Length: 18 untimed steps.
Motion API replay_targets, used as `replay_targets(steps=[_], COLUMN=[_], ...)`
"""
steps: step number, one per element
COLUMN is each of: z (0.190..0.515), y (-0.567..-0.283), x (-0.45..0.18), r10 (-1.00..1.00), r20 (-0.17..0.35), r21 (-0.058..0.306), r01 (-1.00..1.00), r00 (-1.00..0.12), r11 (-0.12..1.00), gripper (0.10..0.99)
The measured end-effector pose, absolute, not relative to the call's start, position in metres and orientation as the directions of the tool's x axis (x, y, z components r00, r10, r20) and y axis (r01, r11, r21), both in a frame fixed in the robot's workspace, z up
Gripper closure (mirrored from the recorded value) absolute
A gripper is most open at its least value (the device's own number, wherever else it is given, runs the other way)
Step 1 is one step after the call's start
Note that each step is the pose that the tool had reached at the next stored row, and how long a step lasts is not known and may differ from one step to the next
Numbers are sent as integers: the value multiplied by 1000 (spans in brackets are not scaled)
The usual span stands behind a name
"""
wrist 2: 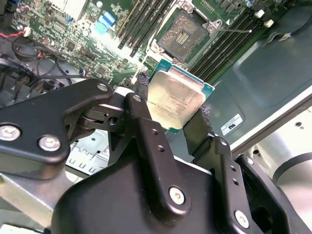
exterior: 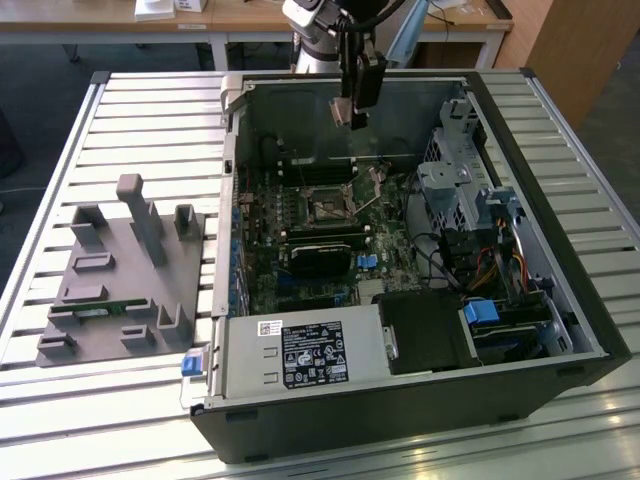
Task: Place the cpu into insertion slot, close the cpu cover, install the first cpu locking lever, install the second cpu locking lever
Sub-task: 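Place the cpu into insertion slot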
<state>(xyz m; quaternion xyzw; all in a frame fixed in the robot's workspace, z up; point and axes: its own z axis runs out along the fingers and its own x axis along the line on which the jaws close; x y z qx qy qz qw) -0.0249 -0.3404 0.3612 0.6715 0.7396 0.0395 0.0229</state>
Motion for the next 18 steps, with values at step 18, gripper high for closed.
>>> replay_targets(steps=[18], z=[361], y=[-340], x=[-25], r10=[998], r20=[19], r21=[89], r01=[994], r00=[66], r11=[-67], gripper=[549])
